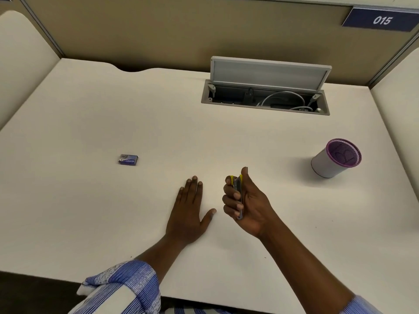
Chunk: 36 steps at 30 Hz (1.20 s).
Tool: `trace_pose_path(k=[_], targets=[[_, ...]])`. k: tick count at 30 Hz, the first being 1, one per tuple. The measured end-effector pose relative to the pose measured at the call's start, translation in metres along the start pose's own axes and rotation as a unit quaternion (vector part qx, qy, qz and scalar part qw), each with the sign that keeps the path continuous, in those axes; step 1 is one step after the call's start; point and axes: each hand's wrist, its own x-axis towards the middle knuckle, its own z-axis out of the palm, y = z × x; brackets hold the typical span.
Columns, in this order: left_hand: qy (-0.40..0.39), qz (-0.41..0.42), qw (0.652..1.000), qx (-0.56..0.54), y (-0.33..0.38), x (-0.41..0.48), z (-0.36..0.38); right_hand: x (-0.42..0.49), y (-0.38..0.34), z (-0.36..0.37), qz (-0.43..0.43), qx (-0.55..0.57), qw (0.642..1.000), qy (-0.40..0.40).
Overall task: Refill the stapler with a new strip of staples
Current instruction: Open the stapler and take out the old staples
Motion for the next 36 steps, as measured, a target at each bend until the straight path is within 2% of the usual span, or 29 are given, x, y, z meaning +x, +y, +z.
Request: trace_pose_path(k=[9, 16, 21, 28, 36], targets=[[-0.005, 0.000, 1.000, 0.001, 0.000, 0.001, 0.000, -0.002, -0.003, 0.006, 0.010, 0.009, 1.000, -0.024], [0.003, 0.000, 1.000, 0.002, 0.001, 0.001, 0.000, -0.004, -0.003, 0.007, 0.002, -0.021, 1.000, -0.002], [-0.004, -0.003, 1.000, 0.001, 0.000, 0.001, 0.000, -0.006, -0.002, 0.006, 0.021, 0.000, 0.999, -0.031], [-0.008, -0.005, 1.000, -0.001, 0.001, 0.001, -0.001, -0.007, 0.002, 0.008, 0.011, -0.017, 1.000, 0.013], [-0.006, -0.001, 1.000, -0.001, 0.001, 0.000, -0.002, -0.011, 0.002, 0.012, 0.021, 0.011, 1.000, -0.006]])
